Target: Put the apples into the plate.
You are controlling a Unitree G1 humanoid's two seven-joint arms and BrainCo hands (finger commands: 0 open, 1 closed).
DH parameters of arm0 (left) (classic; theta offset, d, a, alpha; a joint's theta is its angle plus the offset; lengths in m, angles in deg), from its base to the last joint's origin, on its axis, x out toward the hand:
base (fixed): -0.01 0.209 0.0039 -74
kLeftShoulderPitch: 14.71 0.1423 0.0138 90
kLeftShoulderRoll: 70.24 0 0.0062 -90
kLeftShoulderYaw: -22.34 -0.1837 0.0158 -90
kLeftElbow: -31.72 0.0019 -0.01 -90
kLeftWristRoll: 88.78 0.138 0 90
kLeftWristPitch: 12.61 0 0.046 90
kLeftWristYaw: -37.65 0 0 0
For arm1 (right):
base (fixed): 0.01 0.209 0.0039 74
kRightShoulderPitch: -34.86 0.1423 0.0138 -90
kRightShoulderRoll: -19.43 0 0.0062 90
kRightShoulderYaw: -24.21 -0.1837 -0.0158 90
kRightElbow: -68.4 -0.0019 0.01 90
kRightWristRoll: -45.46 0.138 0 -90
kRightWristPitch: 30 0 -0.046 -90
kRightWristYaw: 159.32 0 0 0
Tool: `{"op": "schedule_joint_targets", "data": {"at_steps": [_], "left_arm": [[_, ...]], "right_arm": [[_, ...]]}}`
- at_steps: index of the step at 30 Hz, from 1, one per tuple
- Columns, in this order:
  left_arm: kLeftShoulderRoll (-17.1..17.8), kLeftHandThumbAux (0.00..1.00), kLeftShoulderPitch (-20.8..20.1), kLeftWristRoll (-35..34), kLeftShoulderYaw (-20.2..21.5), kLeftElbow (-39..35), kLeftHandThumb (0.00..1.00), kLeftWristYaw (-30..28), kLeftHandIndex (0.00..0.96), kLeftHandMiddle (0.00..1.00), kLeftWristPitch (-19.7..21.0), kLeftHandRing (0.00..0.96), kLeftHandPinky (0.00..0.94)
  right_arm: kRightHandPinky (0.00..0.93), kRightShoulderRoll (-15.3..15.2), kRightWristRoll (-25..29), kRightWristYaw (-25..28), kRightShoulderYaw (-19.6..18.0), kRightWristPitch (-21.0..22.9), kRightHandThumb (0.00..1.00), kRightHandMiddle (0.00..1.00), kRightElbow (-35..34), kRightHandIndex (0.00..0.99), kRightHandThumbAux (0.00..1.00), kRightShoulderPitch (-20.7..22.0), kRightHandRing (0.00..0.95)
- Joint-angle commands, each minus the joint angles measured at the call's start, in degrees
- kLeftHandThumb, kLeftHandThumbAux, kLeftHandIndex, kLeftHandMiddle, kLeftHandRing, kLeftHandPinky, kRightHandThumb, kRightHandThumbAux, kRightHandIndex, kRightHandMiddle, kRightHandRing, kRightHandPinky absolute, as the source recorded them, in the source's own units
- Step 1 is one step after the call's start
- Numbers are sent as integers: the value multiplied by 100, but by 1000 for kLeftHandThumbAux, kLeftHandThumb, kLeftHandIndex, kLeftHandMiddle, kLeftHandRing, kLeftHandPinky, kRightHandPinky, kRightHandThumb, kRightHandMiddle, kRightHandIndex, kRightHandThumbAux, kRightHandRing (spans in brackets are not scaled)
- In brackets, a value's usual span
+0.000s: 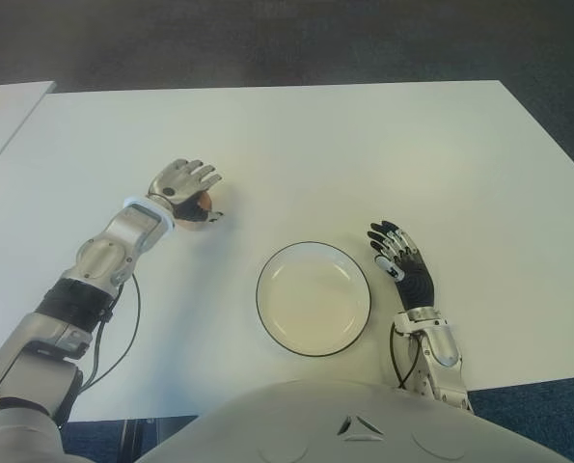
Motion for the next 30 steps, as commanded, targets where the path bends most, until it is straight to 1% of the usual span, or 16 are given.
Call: {"op": "schedule_joint_targets", "data": {"at_steps": [1,11,18,26,30], "left_arm": [[28,227,-46,-36,-153,158,249,-131,0,0,-17,0,0],[24,226,-31,2,-272,317,258,-83,0,0,110,0,0],[21,234,-25,-23,-300,417,270,-64,0,0,187,0,0],[46,241,-78,-35,-330,684,261,26,0,0,175,0,0],[68,240,-111,8,-371,770,255,52,0,0,170,0,0]], "right_arm": [[188,-53,-65,-68,-75,281,225,222,342,148,664,-188,190],[175,-106,-95,-83,-129,313,224,214,441,140,668,-127,179],[196,-125,-66,-68,-179,310,239,218,534,144,668,-59,189],[192,-116,46,-46,-303,273,255,210,642,159,669,44,182],[207,-98,115,-20,-355,210,264,206,625,171,670,66,182]]}}
